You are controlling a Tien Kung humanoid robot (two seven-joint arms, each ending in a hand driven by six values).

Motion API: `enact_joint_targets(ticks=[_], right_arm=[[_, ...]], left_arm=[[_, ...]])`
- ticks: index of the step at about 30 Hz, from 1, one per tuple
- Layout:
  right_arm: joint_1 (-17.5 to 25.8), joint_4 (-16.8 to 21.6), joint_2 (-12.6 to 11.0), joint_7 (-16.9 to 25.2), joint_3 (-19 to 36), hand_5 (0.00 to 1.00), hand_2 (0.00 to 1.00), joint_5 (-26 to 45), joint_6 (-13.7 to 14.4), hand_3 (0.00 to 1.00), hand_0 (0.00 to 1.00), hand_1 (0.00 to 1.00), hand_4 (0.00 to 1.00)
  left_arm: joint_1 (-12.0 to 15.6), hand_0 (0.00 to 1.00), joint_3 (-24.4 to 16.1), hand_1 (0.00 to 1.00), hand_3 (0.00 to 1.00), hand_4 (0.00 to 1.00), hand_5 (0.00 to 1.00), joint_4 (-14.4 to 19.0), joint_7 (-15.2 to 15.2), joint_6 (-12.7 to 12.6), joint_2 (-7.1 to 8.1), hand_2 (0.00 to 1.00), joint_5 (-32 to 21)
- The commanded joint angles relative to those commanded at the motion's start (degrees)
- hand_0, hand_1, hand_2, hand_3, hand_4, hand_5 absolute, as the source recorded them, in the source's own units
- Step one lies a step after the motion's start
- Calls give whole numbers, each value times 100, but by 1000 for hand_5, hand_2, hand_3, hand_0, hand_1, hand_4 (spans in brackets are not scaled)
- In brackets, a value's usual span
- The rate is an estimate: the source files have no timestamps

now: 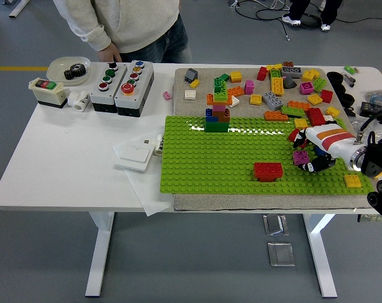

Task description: Pick up the brick,pile it on top of brick,press brick,pick up the brick,pile it on top of brick,press brick

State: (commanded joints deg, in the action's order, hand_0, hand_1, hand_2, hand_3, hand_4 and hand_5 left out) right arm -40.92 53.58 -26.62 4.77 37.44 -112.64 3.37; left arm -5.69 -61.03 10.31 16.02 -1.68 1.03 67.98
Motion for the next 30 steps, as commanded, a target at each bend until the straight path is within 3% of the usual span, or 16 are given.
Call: enact_joint_targets(ticks=[16, 17, 22, 23, 30], right_arm=[[-233, -308, 126, -66, -176, 240, 627, -24, -238, 605, 635, 618, 840], [-237, -324, 128, -42, -172, 274, 606, -14, -220, 554, 618, 596, 802], [-240, -346, 115, 62, -166, 274, 606, -44, -91, 554, 618, 596, 802], [-241, -350, 112, 75, -166, 324, 565, -47, -71, 507, 581, 526, 734], [-258, -350, 92, 74, -231, 326, 567, -32, -127, 510, 584, 531, 744]], left_arm=[[-17, 778, 23, 714, 564, 591, 611, 0, -9, -11, 2, 674, -47], [-18, 778, 34, 714, 564, 591, 612, 0, -10, -12, 4, 674, -61], [-23, 778, 51, 714, 564, 591, 612, 0, -13, -16, 6, 674, -91], [-24, 778, 51, 714, 565, 591, 609, 0, -14, -17, 6, 672, -95], [-28, 778, 62, 715, 564, 591, 609, 0, -16, -26, -3, 672, -99]])
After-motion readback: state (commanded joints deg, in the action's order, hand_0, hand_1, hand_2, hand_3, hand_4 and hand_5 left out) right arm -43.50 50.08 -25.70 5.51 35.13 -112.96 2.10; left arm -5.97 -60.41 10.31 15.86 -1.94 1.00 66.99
